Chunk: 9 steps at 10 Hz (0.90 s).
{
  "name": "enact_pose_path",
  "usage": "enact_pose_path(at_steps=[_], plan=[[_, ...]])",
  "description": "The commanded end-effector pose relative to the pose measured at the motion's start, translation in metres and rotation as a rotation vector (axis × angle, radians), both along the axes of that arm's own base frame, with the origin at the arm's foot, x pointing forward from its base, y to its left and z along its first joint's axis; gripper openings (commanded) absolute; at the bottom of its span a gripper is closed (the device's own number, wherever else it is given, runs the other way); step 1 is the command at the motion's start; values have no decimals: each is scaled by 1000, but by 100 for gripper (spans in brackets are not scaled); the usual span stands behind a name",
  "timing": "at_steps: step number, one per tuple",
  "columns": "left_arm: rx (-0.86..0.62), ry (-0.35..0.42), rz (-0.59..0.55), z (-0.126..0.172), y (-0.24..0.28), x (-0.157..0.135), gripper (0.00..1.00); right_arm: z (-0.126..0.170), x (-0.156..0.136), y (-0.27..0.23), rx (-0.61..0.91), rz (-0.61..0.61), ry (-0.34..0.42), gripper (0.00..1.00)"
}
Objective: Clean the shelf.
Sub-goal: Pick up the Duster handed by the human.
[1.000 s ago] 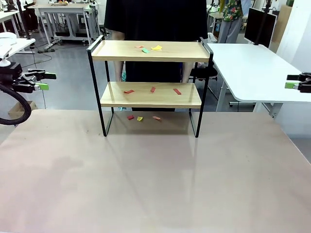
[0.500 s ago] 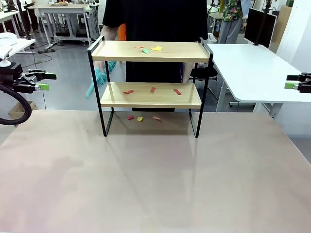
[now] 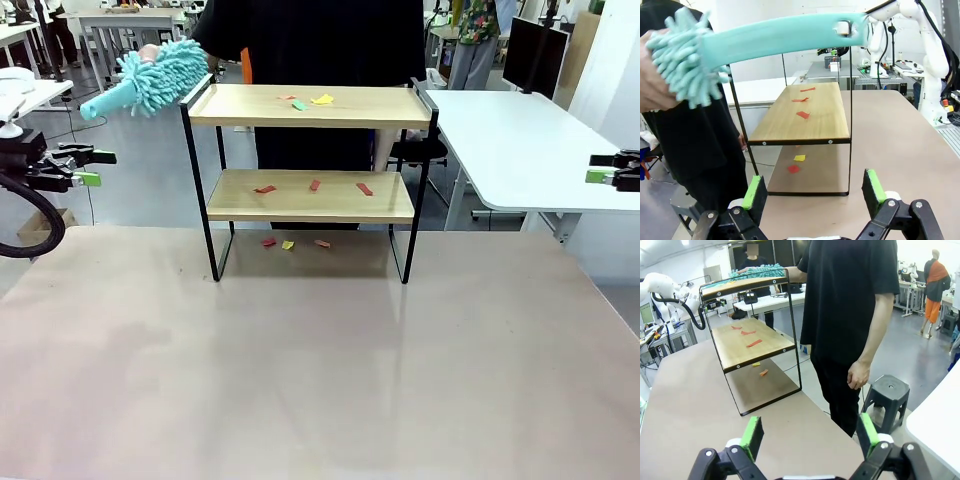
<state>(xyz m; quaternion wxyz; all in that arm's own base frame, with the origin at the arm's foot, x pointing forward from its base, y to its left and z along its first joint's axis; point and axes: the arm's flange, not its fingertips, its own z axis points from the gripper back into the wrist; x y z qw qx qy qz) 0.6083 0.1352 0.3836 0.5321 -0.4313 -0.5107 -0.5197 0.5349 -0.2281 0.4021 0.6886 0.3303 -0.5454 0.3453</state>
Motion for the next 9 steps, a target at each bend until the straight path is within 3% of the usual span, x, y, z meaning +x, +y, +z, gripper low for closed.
enact_pose_path(at_steps=[1,9], plan=[[2,-5,2,3,0,0,100,2,0,1,-2,0,-4,100],[2,-5,2,3,0,0,100,2,0,1,-2,0,-4,100]])
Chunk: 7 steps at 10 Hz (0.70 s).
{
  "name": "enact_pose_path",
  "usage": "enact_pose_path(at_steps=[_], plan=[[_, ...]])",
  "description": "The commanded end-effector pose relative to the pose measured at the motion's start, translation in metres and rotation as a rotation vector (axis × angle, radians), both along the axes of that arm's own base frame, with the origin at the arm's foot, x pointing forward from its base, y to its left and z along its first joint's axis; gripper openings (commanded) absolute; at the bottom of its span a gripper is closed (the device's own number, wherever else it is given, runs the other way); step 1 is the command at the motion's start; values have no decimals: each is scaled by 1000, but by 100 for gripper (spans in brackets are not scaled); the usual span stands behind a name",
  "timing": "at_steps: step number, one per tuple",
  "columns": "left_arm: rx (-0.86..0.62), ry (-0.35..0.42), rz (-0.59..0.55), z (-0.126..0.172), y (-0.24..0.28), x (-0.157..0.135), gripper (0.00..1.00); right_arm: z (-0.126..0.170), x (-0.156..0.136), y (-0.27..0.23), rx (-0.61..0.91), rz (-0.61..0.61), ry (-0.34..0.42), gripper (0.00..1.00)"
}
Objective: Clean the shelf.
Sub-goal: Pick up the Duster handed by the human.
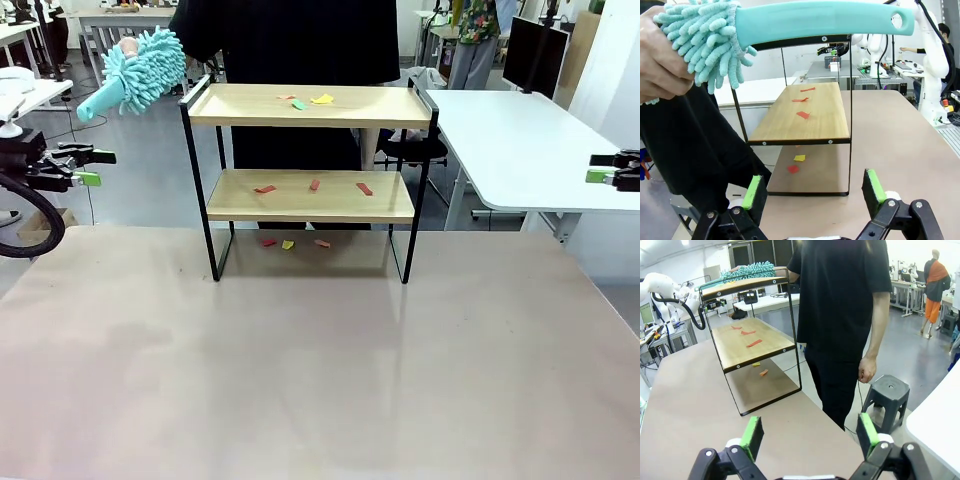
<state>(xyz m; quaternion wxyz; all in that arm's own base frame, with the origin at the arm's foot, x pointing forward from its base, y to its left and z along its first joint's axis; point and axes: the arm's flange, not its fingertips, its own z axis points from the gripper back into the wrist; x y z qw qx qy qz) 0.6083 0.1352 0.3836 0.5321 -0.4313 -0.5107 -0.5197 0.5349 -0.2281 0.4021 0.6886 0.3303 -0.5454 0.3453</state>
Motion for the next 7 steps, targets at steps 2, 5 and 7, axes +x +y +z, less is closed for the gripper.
enact_pose_path(at_steps=[2,5,7], plan=[[2,-5,2,3,0,0,100,2,0,1,-2,0,-4,100],[2,-5,2,3,0,0,100,2,0,1,-2,0,-4,100],[17,-1,5,19,2,-5,100,2,0,1,-2,0,-4,100]])
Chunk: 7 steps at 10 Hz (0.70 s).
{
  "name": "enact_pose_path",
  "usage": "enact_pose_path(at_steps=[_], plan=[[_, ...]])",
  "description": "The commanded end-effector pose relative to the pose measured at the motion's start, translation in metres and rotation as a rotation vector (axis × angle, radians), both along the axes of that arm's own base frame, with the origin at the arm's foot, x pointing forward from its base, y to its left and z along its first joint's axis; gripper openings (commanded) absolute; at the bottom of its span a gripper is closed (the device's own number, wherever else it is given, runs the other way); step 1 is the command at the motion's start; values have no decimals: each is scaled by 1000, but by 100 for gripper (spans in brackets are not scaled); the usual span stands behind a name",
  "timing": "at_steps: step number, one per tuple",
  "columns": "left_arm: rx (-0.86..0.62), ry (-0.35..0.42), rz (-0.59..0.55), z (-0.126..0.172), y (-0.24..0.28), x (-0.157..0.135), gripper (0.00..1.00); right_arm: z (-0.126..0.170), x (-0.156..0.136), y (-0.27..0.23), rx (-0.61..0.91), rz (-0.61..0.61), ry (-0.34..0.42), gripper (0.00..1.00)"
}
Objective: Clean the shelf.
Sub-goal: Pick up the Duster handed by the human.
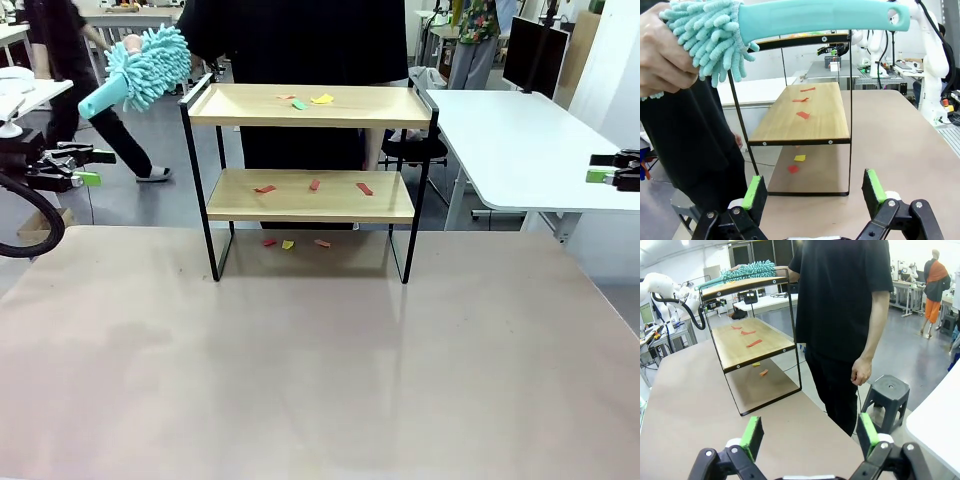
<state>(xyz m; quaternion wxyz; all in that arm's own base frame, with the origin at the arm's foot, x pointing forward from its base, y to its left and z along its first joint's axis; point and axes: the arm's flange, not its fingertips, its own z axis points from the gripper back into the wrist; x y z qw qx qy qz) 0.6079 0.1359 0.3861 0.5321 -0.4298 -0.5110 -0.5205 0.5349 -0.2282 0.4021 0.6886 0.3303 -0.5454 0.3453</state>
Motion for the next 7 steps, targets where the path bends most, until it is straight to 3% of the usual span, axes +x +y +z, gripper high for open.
enact_pose_path(at_steps=[1,3,5,7], plan=[[28,25,29,34,4,-10,100,2,0,1,-2,0,-4,100],[118,64,127,83,17,-20,100,2,0,1,-2,0,-4,100],[191,188,249,142,24,-42,100,2,0,1,-2,0,-4,100],[307,205,437,211,17,-73,100,2,0,1,-2,0,-4,100]])
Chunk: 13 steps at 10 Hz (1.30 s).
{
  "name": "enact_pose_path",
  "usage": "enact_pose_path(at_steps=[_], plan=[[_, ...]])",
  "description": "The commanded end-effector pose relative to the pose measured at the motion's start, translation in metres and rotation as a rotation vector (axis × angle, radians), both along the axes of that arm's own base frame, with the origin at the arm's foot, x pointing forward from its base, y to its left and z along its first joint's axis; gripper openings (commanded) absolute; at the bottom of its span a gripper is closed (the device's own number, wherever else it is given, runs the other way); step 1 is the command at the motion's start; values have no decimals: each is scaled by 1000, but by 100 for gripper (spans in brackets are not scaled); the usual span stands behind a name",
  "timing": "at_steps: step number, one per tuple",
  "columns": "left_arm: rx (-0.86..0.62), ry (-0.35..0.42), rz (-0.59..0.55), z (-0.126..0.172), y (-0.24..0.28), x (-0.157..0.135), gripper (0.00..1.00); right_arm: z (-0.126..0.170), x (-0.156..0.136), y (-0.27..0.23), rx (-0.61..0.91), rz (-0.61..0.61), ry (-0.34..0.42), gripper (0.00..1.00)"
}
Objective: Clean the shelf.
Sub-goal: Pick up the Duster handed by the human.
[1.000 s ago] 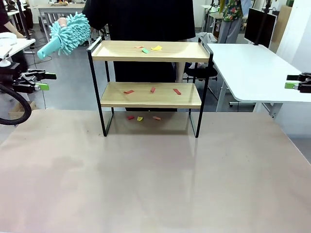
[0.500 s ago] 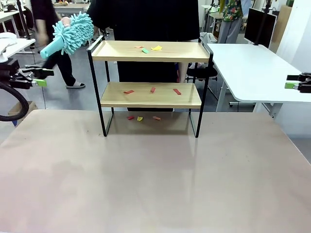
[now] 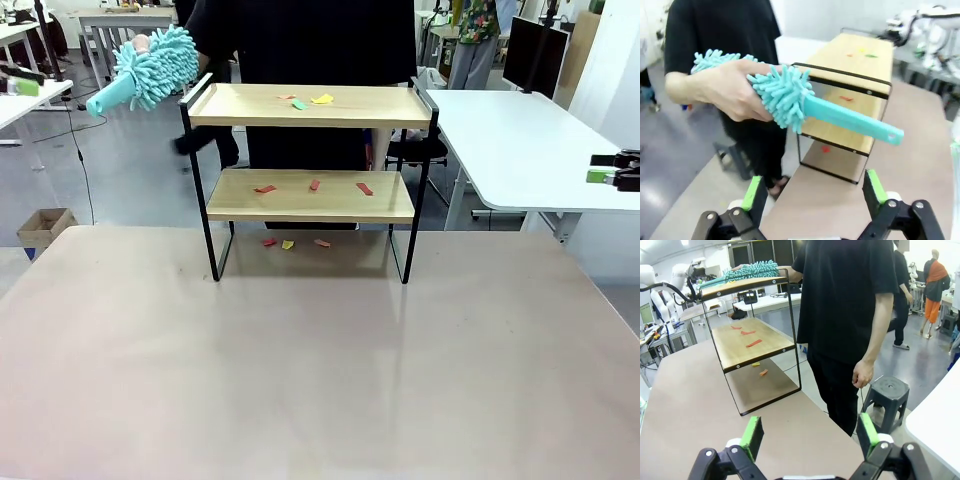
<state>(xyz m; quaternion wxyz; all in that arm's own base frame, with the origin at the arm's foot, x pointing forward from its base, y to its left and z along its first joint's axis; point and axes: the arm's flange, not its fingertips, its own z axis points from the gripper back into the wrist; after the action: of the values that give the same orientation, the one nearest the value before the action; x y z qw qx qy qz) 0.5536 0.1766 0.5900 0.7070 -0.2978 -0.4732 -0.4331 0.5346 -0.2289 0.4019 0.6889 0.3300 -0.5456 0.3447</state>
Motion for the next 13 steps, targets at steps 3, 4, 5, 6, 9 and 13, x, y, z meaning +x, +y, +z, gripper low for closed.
enact_pose_path(at_steps=[3,4,5,6,9,13], plan=[[250,166,359,73,-65,-69,100,2,1,2,-2,1,-4,100],[269,202,475,90,-86,-83,100,2,1,2,-2,1,-4,100],[271,236,531,99,-101,-95,100,2,1,2,-2,1,-4,100],[273,260,575,106,-119,-110,100,2,1,2,-2,1,-4,100],[311,257,638,111,-173,-129,100,2,1,2,-2,1,-4,100],[299,261,603,117,-163,-125,100,2,1,2,-2,1,-4,100]])
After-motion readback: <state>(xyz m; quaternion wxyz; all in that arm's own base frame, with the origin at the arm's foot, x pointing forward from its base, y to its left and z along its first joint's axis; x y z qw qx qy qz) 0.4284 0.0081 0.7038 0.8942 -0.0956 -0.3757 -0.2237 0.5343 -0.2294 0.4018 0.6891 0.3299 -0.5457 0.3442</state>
